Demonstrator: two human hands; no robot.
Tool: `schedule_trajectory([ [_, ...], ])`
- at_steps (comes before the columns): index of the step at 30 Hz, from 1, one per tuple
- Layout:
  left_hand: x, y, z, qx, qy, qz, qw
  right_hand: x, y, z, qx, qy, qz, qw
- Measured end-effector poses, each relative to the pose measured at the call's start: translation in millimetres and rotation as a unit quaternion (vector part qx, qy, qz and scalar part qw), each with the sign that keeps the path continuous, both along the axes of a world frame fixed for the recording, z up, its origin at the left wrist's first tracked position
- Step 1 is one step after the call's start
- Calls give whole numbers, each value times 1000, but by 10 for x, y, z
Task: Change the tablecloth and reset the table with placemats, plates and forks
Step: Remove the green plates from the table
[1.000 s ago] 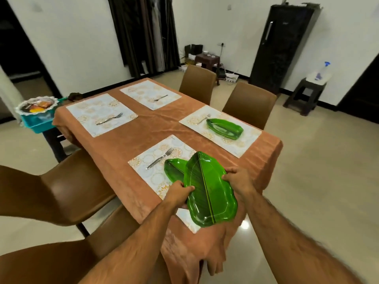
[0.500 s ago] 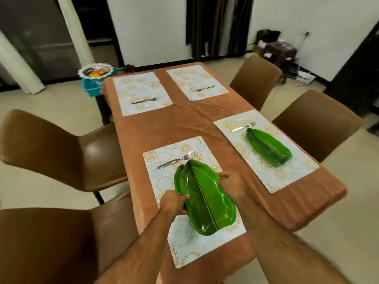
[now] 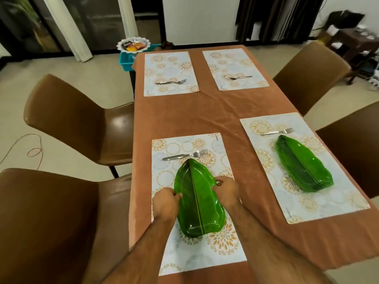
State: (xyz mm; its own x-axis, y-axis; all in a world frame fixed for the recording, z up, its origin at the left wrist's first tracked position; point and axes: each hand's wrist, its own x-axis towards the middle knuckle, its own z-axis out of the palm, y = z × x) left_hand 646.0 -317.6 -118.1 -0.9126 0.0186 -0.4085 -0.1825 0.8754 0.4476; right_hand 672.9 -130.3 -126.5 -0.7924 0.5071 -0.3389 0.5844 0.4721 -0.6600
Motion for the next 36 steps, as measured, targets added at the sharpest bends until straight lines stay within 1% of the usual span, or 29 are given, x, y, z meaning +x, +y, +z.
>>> schedule_trajectory([
  [4, -1, 41, -36, -19, 7, -4, 1000, -32, 23, -40, 30, -16, 23, 999],
  [7, 17, 47, -47, -37, 17, -7, 999, -5, 33, -46, 26, -23, 40, 999],
  [10, 34, 30, -44, -42, 8, 1, 999, 16, 37, -24, 22, -17, 54, 998],
  [15, 37, 33, -68, -19, 12, 33, 999, 29, 66, -46, -15, -11, 48, 999],
  [23, 11, 25, -154, 25, -42, 26, 998, 23, 71, -134, -58, -46, 42, 996],
  [26, -21, 34, -149, 50, -49, 32, 997, 30, 96, -99, -64, -43, 27, 997],
  [30, -55, 168, -47, 64, -37, 23, 997, 13, 236, 9, -67, -36, 6, 997],
  [36, -103, 636, 70, 127, -25, 22, 991, 43, 705, 252, -50, -14, -27, 998],
])
